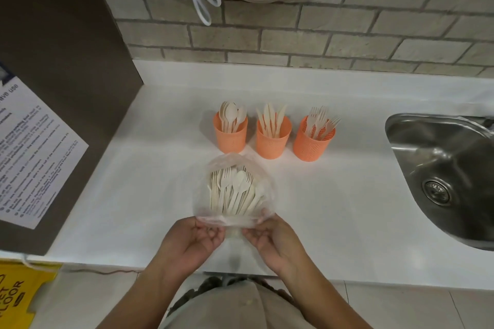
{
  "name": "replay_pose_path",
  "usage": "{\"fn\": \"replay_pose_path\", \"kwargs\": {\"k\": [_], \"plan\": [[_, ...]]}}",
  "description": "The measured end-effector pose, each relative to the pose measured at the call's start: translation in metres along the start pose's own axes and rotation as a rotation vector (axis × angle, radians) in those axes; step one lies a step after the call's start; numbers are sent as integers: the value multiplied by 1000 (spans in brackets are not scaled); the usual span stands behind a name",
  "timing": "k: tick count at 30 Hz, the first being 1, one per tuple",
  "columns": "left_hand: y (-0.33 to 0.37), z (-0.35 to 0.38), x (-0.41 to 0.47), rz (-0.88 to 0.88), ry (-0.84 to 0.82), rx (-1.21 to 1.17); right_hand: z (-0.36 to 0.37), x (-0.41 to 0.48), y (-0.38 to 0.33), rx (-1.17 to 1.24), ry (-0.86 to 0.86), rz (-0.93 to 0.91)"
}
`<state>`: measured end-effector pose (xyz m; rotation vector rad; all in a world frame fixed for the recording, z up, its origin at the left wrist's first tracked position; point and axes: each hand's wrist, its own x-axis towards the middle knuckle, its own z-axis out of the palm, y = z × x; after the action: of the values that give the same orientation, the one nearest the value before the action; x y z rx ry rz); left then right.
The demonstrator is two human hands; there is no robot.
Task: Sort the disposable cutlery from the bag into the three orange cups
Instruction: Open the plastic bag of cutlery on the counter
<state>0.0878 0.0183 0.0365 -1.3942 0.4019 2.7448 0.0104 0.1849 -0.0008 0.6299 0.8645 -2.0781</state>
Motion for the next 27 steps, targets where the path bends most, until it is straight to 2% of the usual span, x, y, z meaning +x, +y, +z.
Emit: {"fn": "replay_pose_path", "kwargs": {"k": [3,6,9,11,13,15,17,19,20,23,24,25,26,27], "plan": [[-4,3,-1,3,7,80,8,-1,1,-4,-26,-3],[2,-4,0,141,99,315,0,-6,-7,-315,26,-62],[16,-12,2,480,364,746,-10,-12,-20,-690,123,-73],[23,-11,3,731,391,1117,-5,-15,-27,-802,194,-85],[26,-1,12,836,366,1338,3,-11,-29,-924,268,-205],[25,12,28,926,400,1521,8,3,-25,-1043,328,-444],[25,23,42,1011,430,1583,8,22,-21,-1115,365,-664],[24,26,55,1080,381,1507,10,34,-18,-1090,359,-717],[27,25,60,1051,354,1436,10,38,-18,-1016,345,-695],[40,23,66,766,242,1113,12,38,-23,-630,224,-525],[43,24,63,716,245,1143,11,36,-25,-575,198,-471],[46,25,57,730,273,1286,8,34,-26,-615,197,-436],[47,26,50,807,325,1462,4,31,-28,-755,226,-458],[47,25,43,960,380,1603,-1,29,-28,-981,281,-550]]}}
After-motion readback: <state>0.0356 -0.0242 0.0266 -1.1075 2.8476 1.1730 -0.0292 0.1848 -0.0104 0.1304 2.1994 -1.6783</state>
